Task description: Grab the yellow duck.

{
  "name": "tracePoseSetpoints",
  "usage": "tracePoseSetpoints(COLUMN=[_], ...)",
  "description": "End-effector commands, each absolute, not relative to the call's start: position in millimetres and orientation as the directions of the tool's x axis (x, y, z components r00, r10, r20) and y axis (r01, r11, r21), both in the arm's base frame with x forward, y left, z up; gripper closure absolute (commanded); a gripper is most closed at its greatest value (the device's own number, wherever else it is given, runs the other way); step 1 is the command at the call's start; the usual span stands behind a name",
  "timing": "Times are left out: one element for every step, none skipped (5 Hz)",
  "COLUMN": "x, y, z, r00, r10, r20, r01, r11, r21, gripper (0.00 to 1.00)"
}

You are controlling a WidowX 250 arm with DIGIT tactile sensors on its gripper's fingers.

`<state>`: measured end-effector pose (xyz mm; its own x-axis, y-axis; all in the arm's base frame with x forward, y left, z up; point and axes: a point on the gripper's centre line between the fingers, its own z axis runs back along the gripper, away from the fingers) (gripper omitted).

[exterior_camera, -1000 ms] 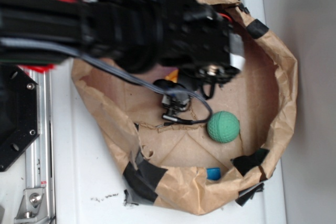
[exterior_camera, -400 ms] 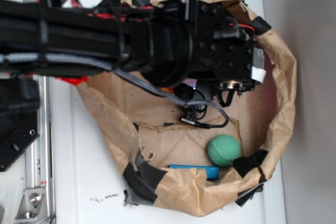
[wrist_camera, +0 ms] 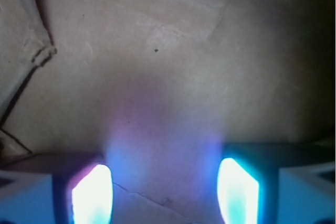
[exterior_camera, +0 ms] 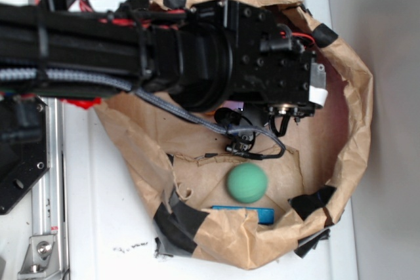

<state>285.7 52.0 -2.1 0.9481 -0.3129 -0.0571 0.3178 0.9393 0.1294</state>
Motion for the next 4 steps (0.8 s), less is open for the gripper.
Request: tracePoseSetpoints(x=[282.1, 270.8, 247.8, 233.9], y=[47.7, 47.7, 54.7, 55.9], z=[-13.7, 17.8, 43.4, 56.8], r00=[0.955, 0.967, 0.975, 0.976], r10=[-0.294, -0.255, -0.216, -0.192], r20=[-0.049, -0.009, 0.049, 0.102], r01=[0.298, 0.252, 0.205, 0.174], r11=[0.941, 0.949, 0.964, 0.972], r21=[0.158, 0.191, 0.172, 0.158], gripper=[1.00, 0.00, 0.00, 0.00])
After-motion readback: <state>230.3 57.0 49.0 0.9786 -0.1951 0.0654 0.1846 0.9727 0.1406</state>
